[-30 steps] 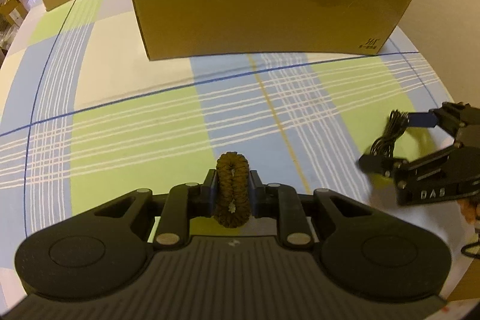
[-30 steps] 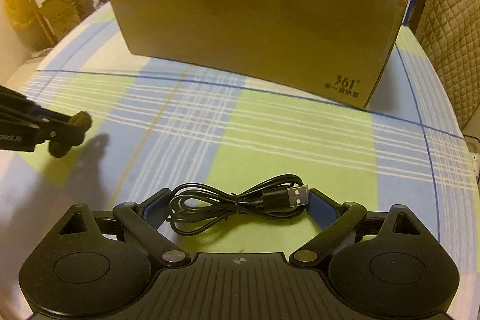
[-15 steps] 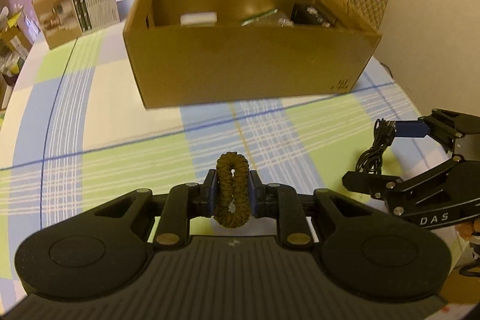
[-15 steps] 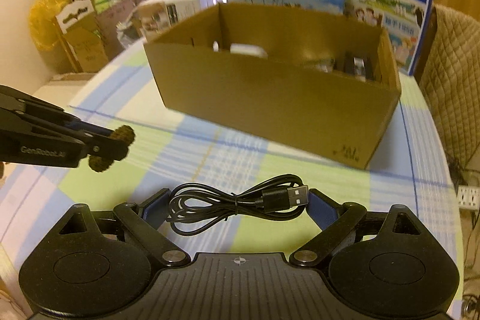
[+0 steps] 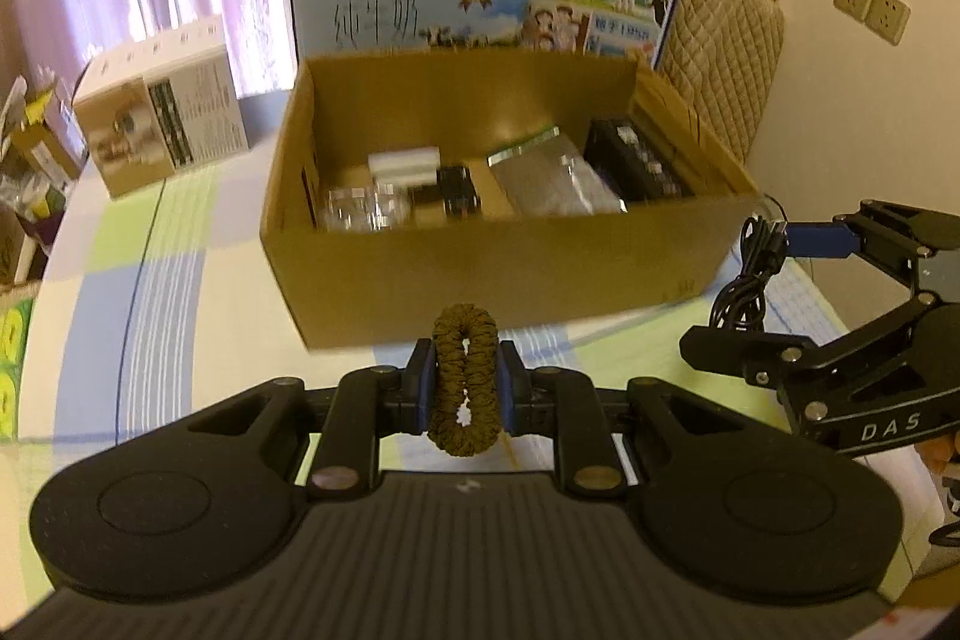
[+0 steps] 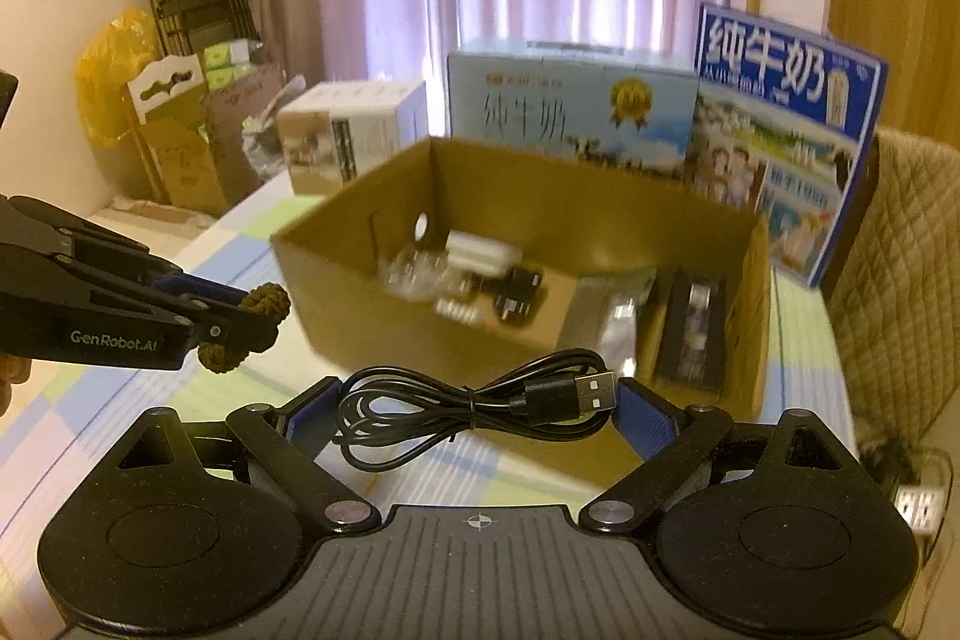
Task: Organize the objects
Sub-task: 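Carry the hair tie and USB cable over the cardboard box with both tools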
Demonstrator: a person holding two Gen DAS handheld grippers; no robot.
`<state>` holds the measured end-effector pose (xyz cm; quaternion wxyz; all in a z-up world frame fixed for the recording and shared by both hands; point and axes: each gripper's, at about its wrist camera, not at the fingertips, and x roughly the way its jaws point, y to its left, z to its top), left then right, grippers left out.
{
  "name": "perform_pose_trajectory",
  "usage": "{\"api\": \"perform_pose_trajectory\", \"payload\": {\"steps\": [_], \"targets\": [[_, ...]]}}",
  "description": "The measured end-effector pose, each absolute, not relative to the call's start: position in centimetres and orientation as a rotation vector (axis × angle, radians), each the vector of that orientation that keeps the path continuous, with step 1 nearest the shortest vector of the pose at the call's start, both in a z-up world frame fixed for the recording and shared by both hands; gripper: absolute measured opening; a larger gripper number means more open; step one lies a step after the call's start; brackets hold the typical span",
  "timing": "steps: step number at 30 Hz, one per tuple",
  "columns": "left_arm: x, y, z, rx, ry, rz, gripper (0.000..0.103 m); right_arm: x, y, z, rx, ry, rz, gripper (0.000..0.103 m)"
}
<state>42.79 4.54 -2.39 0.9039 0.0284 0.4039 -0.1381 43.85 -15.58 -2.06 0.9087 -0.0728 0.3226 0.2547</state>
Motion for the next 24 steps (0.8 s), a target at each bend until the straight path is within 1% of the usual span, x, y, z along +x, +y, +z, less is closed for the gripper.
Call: {"api": "perform_pose_trajectory", "payload": {"steps": [5, 11, 24], "targets": [[45.6, 4.0, -1.1, 0.063, 0.803, -0.284, 0.017, 46.9, -15.5, -1.2, -0.158, 0.632, 0.526, 0.092], [49.1, 3.4, -0.6, 0.063, 0.807, -0.286, 0.018, 50.5, -15.5, -1.4, -0.156, 0.626, 0.527, 0.092], [55.7, 2.4, -2.3, 0.091, 0.869, -0.282, 0.018, 56.8, -14.8, -4.1, -0.179, 0.687, 0.54, 0.092]]}}
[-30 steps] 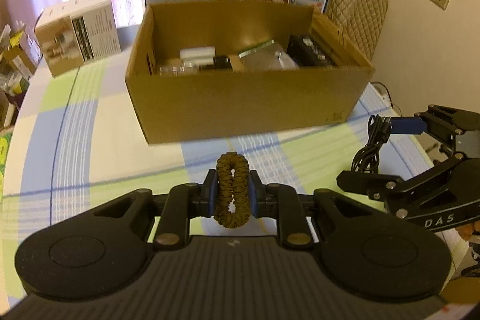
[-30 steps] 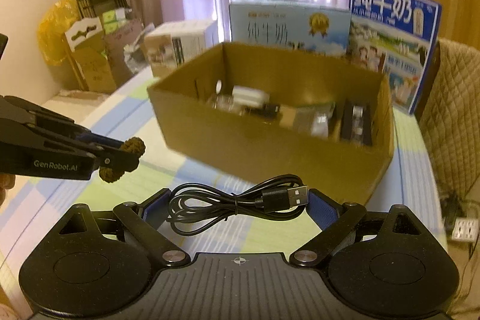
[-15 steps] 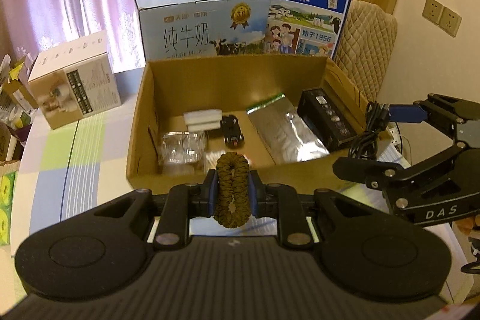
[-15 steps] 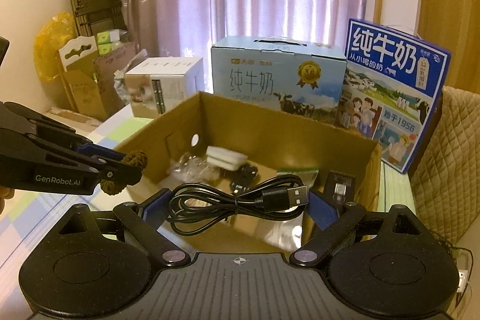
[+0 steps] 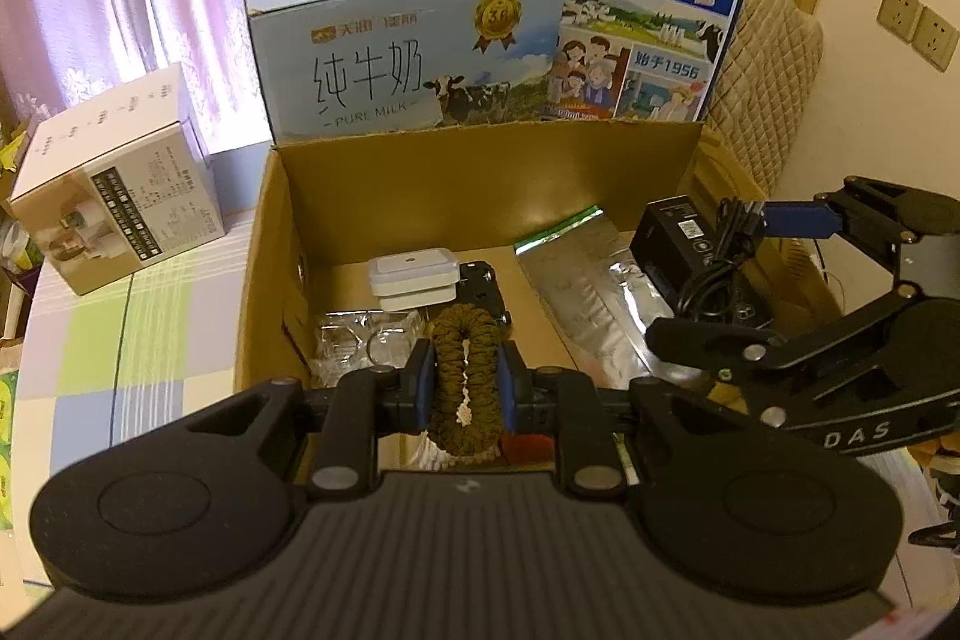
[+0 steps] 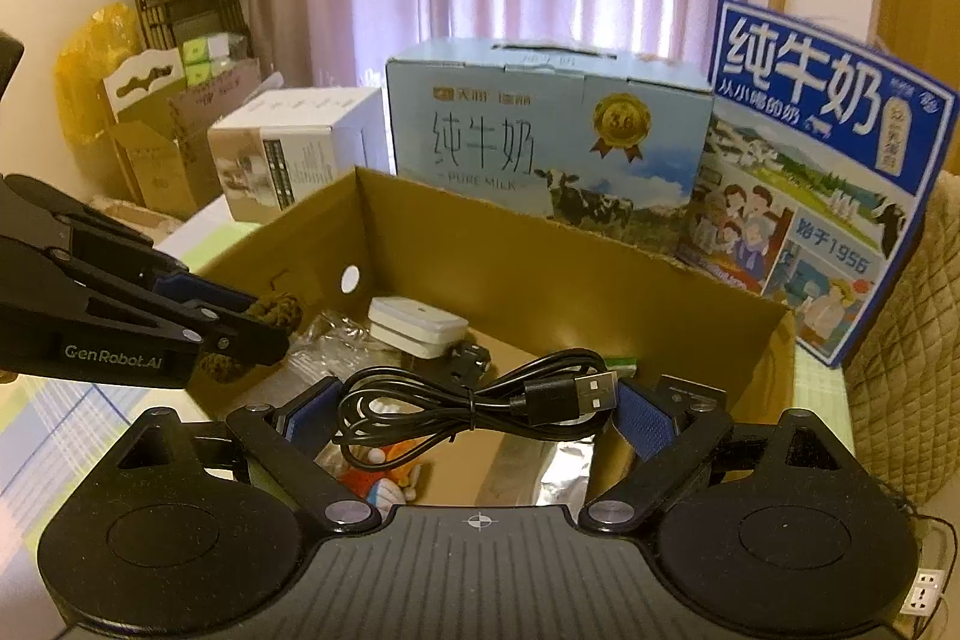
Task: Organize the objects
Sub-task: 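Carry the hair tie and USB cable over the cardboard box with both tools, then open the left tool to drop the hair tie while the right tool releases the cable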
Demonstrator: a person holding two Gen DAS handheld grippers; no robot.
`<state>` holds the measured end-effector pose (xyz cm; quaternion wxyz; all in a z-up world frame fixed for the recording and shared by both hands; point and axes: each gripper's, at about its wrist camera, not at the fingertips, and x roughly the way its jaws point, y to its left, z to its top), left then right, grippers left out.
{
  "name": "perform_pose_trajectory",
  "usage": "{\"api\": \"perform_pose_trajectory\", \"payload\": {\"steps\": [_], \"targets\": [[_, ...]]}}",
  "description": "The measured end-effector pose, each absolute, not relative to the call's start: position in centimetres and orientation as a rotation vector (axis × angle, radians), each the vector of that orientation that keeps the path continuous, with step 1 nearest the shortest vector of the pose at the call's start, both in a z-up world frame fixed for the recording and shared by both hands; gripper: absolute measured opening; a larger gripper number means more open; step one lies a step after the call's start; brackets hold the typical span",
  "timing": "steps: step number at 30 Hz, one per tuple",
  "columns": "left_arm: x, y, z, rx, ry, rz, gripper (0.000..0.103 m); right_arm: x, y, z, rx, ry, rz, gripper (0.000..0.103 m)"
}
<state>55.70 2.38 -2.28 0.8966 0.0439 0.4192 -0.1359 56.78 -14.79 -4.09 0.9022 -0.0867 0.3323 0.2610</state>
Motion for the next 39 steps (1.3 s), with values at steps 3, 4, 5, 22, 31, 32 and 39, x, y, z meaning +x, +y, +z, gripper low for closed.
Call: {"api": "perform_pose_trajectory", "payload": {"steps": [3, 4, 5, 22, 31, 32, 39], "targets": [[56.7, 2.0, -2.9, 0.105, 0.879, -0.286, 0.019, 57.7, -14.5, -4.9, -0.182, 0.71, 0.553, 0.092], [57.0, 1.9, -3.1, 0.11, 0.884, -0.288, 0.019, 57.9, -14.3, -5.1, -0.186, 0.716, 0.555, 0.092], [57.4, 1.8, -3.3, 0.113, 0.889, -0.291, 0.019, 58.2, -14.2, -5.3, -0.192, 0.72, 0.556, 0.092], [60.9, 0.9, -5.6, 0.117, 0.935, -0.297, 0.031, 60.9, -14.0, -6.9, -0.212, 0.752, 0.559, 0.092], [61.4, 1.7, -5.7, 0.114, 0.925, -0.26, 0.062, 61.2, -14.1, -6.8, -0.209, 0.746, 0.565, 0.092], [61.4, 1.9, -5.7, 0.112, 0.924, -0.256, 0.063, 61.2, -14.1, -6.8, -0.21, 0.746, 0.568, 0.092], [61.4, 2.7, -5.5, 0.107, 0.921, -0.231, 0.072, 61.3, -13.6, -7.0, -0.23, 0.753, 0.584, 0.092]]}}
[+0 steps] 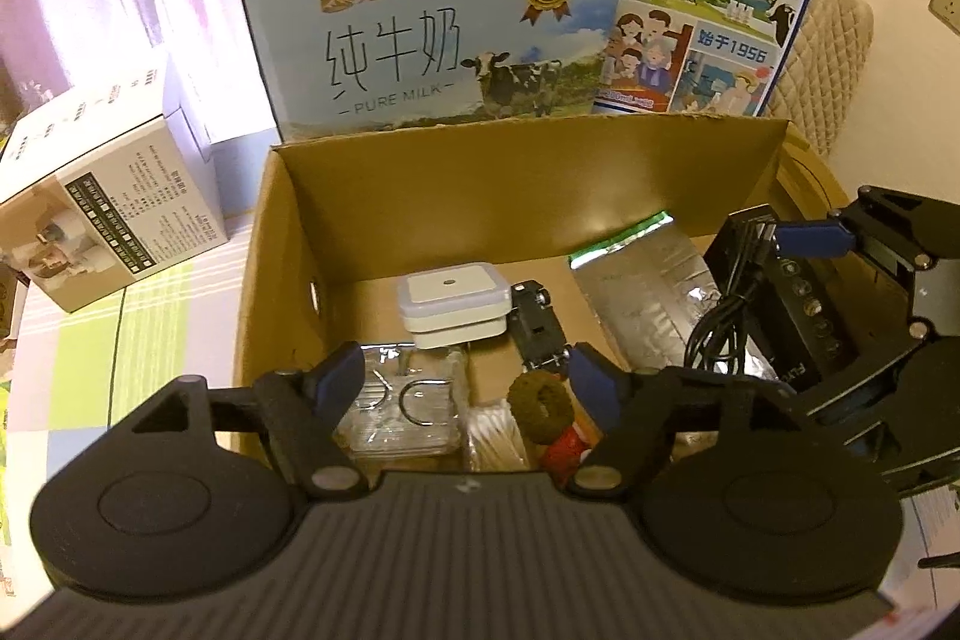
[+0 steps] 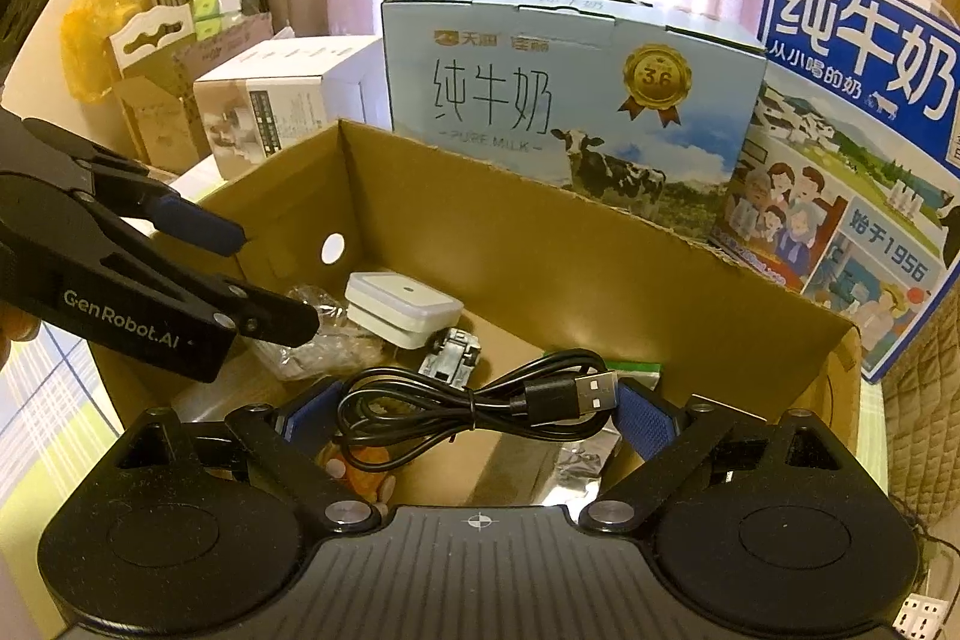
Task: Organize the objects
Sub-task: 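Open the left tool to drop the hair tie while the right tool releases the cable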
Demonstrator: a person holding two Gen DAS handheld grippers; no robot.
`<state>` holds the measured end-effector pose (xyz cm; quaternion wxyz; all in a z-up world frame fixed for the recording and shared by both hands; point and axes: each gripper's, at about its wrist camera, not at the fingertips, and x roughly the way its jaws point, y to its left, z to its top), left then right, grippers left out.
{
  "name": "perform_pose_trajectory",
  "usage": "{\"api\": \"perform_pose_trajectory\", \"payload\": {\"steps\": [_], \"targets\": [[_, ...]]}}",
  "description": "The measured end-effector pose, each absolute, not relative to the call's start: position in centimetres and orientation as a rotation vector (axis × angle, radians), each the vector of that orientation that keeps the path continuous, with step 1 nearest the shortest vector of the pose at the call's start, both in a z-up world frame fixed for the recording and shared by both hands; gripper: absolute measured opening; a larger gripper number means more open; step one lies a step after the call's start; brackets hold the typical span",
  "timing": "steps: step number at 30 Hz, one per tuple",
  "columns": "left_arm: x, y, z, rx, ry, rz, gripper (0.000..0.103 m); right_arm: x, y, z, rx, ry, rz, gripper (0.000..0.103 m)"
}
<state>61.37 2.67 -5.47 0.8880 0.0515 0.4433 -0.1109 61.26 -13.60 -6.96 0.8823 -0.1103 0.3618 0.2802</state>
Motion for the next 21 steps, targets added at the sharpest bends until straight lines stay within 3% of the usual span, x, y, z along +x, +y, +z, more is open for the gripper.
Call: {"api": "perform_pose_trajectory", "payload": {"steps": [21], "targets": [[60.5, 3.7, -4.8, 0.092, 0.914, -0.199, 0.08, 61.1, -13.6, -6.5, -0.228, 0.706, 0.57, 0.099]]}}
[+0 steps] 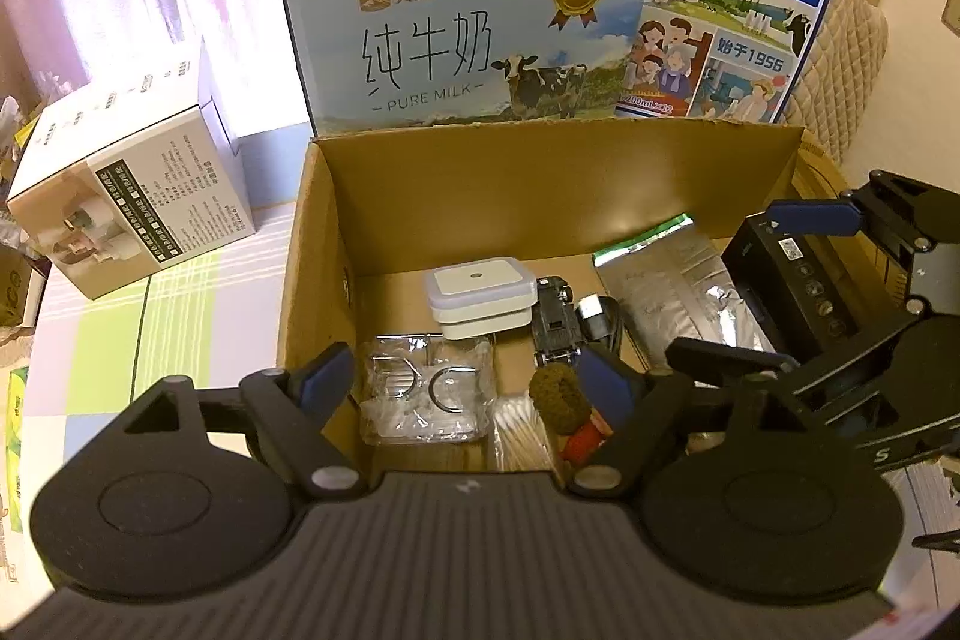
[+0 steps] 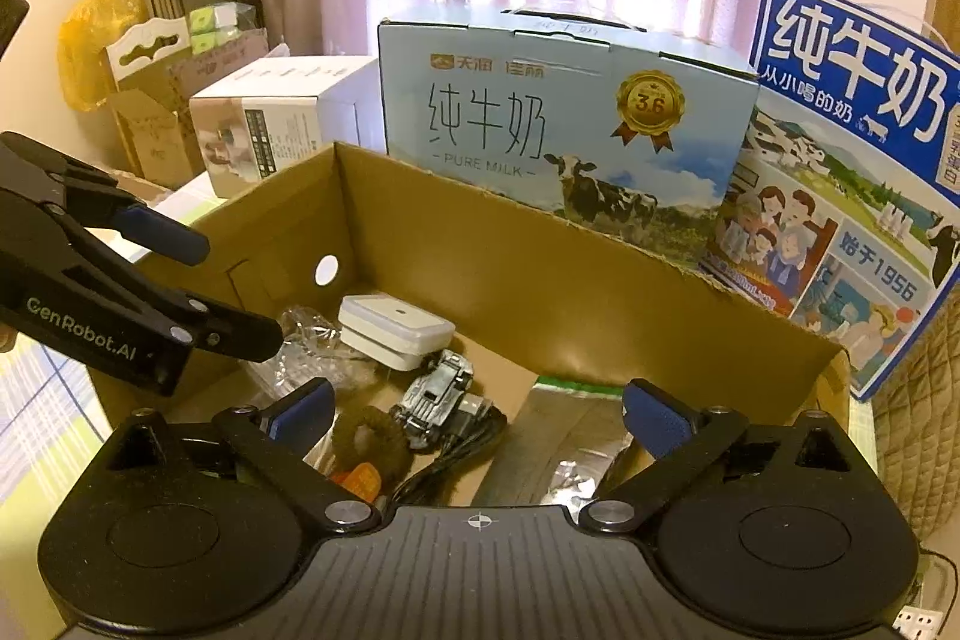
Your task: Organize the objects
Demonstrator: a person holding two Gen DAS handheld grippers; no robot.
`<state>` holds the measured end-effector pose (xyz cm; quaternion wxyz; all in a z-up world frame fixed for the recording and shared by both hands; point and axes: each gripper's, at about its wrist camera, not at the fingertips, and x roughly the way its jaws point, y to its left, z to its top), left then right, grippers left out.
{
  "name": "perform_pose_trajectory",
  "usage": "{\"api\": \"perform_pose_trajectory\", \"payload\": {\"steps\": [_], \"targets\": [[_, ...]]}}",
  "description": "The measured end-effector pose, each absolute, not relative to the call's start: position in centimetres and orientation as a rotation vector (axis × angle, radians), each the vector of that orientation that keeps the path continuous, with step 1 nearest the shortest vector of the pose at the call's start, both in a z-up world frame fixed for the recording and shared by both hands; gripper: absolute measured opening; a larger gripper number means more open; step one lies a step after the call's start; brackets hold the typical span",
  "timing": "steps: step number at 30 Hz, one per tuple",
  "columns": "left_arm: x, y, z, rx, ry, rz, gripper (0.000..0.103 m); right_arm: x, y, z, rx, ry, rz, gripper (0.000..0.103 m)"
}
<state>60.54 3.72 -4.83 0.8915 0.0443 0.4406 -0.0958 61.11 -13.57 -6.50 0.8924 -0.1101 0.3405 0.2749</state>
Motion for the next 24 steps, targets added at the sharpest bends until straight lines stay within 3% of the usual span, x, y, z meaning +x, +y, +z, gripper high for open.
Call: {"api": "perform_pose_trajectory", "payload": {"steps": [24], "targets": [[54.5, 2.0, -0.7, 0.103, 0.869, -0.136, 0.09, 55.1, -18.4, -3.2, -0.082, 0.684, 0.525, 0.099]]}}
